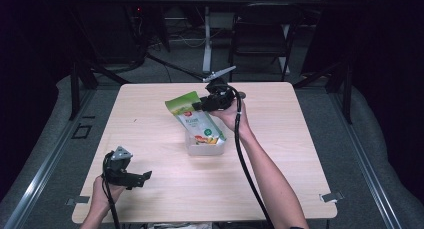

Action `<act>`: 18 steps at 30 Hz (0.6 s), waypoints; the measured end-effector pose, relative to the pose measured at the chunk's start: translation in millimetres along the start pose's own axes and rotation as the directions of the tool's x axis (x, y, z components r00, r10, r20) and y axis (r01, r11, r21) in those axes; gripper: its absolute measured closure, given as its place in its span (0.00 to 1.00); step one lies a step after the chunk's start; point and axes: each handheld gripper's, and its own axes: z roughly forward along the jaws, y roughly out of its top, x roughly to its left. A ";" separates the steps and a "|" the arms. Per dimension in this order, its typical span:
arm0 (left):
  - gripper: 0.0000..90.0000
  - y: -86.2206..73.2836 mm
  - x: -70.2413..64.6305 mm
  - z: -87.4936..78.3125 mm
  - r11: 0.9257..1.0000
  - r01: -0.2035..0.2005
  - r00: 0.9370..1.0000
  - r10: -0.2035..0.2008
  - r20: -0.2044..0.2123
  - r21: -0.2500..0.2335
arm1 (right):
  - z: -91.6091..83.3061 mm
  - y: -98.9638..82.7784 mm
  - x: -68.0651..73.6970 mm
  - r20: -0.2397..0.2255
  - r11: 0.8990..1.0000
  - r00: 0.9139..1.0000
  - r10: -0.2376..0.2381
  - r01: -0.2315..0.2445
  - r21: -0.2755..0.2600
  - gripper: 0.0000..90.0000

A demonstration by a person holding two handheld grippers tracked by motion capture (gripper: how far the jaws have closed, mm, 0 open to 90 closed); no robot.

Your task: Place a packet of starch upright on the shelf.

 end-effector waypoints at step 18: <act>0.01 0.3 -0.3 0.8 1.000 -0.007 1.000 0.007 -0.001 0.003 | 6.9 7.6 23.3 -0.012 0.995 0.996 -0.089 0.090 0.035 1.00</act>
